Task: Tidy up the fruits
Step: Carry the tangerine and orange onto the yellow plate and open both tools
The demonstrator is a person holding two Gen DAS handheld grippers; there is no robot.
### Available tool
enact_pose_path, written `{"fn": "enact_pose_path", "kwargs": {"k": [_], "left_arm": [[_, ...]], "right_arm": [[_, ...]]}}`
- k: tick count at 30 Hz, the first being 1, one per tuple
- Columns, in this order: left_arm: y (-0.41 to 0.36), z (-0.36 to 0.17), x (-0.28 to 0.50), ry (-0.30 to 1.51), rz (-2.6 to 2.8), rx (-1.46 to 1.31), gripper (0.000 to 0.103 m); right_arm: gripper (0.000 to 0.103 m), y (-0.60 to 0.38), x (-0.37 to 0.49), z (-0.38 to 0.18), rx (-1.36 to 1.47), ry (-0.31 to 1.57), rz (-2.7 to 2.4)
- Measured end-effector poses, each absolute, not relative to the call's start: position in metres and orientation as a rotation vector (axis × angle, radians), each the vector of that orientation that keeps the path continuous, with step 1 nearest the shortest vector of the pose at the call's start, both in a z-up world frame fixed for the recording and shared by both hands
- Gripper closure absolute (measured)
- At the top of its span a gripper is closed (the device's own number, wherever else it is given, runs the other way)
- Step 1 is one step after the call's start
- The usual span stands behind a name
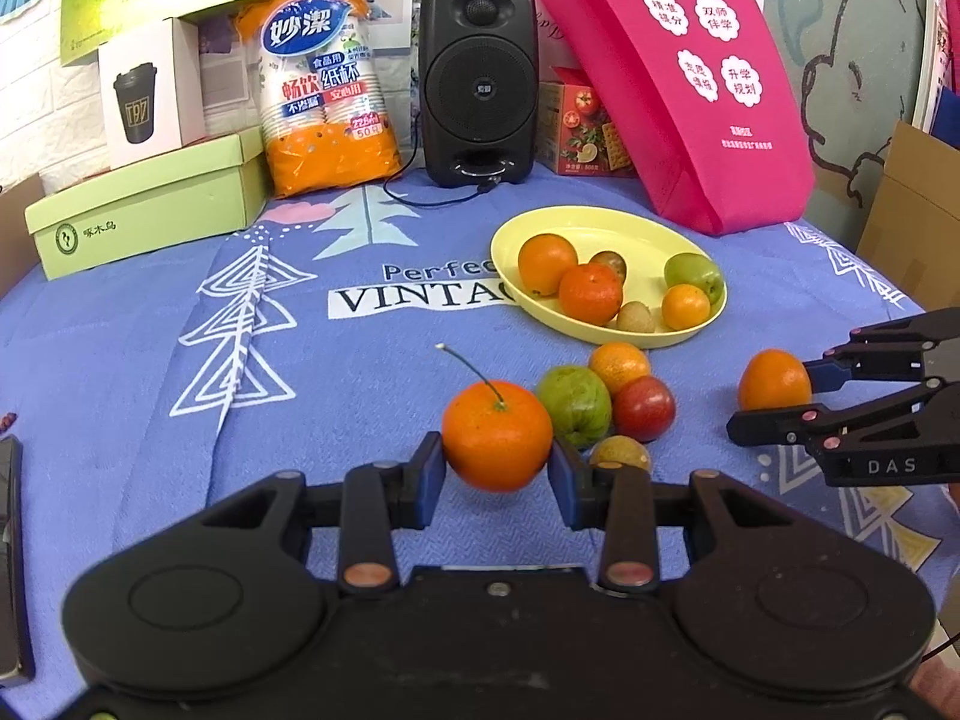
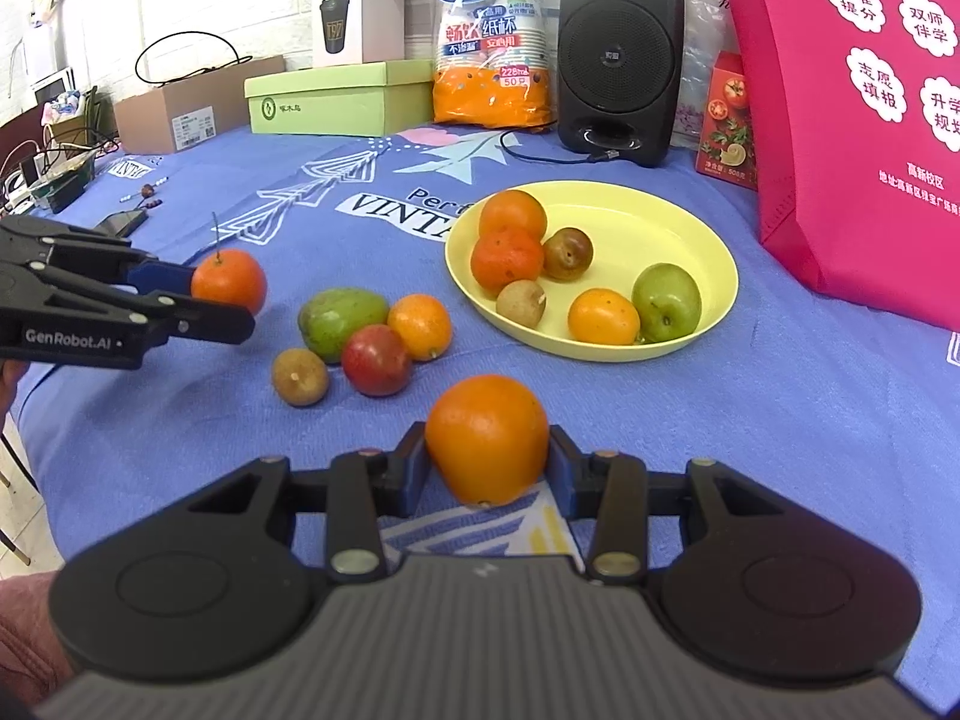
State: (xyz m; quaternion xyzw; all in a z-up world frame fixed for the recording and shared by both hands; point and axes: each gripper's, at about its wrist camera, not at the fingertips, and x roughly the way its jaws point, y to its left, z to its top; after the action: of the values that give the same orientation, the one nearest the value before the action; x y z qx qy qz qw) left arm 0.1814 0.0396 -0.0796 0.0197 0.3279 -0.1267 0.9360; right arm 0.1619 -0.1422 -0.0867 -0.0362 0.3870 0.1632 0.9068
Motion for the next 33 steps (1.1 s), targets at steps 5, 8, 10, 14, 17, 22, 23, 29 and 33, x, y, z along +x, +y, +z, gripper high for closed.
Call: {"fn": "enact_pose_path", "kwargs": {"k": [5,8,10,14,17,22,23,29,33], "left_arm": [[0.038,-0.074,0.182,0.657,-0.266,0.040,0.067],[0.037,-0.071,0.183,0.649,-0.272,0.036,0.067],[0.036,-0.069,0.185,0.647,-0.279,0.038,0.067],[0.033,-0.065,0.193,0.644,-0.298,0.040,0.067],[0.030,-0.060,0.202,0.636,-0.311,0.047,0.067],[0.023,-0.050,0.222,0.616,-0.339,0.057,0.067],[0.021,-0.048,0.228,0.611,-0.346,0.061,0.067],[0.000,-0.040,0.271,0.588,-0.378,0.106,0.067],[-0.016,-0.041,0.308,0.594,-0.398,0.106,0.067]], "right_arm": [[0.063,-0.146,0.159,-0.086,-0.071,0.803,0.336],[0.063,-0.148,0.158,-0.085,-0.067,0.802,0.335],[0.063,-0.150,0.157,-0.084,-0.059,0.801,0.338],[0.063,-0.154,0.158,-0.081,-0.051,0.790,0.335],[0.063,-0.156,0.161,-0.076,-0.049,0.778,0.335],[0.063,-0.160,0.174,-0.068,-0.057,0.753,0.335],[0.063,-0.160,0.178,-0.067,-0.058,0.748,0.334],[0.063,-0.164,0.205,-0.061,-0.077,0.715,0.331],[0.063,-0.165,0.226,-0.060,-0.073,0.703,0.327]]}}
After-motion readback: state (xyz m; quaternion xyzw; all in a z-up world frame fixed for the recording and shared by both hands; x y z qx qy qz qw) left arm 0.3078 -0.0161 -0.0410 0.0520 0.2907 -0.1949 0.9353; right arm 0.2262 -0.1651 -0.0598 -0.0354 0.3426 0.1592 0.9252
